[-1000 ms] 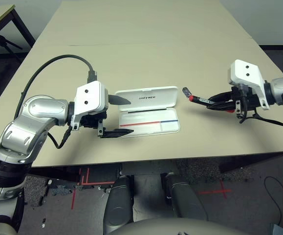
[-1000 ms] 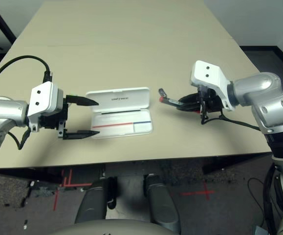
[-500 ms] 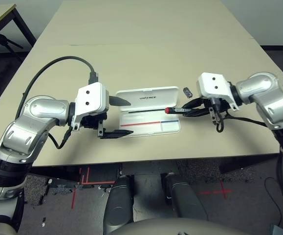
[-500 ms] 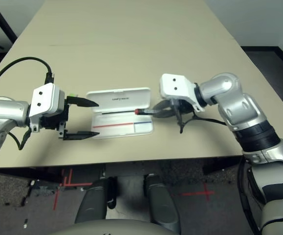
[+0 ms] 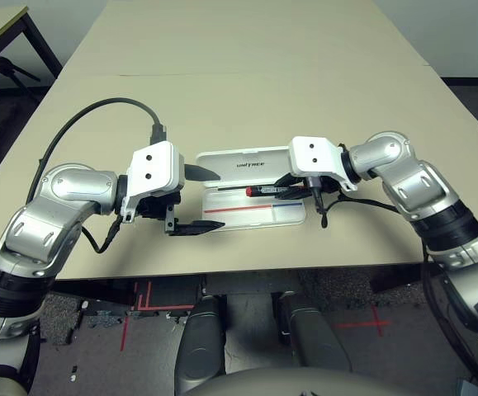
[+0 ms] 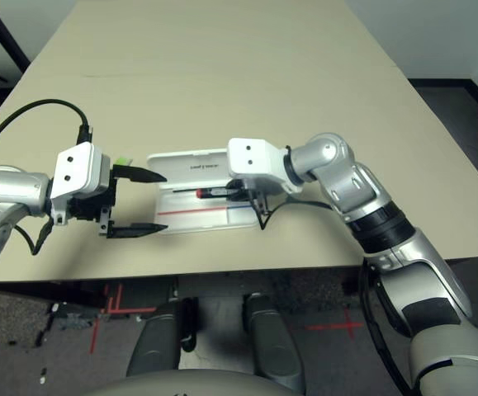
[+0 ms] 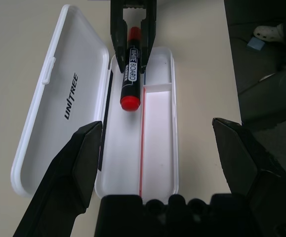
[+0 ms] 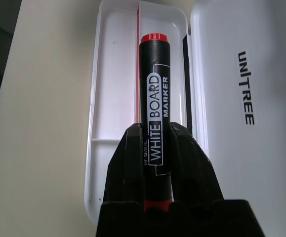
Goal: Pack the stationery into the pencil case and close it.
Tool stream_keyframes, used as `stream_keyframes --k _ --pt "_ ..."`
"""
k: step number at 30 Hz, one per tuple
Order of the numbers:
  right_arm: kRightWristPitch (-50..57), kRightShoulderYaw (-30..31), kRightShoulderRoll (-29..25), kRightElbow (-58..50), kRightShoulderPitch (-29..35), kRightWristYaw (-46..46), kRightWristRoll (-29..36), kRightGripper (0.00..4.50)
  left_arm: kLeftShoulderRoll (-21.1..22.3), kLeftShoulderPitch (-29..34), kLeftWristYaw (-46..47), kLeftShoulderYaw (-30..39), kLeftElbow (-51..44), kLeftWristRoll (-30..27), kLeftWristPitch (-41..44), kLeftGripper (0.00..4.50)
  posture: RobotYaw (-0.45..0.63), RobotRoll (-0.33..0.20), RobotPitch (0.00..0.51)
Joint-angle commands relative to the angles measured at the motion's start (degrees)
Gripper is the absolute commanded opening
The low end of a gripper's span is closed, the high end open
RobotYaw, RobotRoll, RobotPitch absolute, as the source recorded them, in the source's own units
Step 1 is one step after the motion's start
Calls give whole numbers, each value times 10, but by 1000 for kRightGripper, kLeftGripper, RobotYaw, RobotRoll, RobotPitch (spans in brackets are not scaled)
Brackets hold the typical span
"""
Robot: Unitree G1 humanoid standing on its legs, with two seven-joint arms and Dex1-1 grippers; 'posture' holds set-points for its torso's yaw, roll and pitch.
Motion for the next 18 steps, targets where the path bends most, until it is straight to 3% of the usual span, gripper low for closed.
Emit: stream_keyframes --k 1,14,18 --pt "-22 19 18 14 -7 -14 -20 486 5 7 5 -6 -15 8 5 4500 -33 0 133" --pt "-97 24 72 88 -20 -60 -60 486 3 8 12 -9 -14 10 2 4500 -27 0 130" --pt "-128 17 70 100 -17 -63 -60 1873 4 9 11 -9 -13 10 1 4500 -27 0 130"
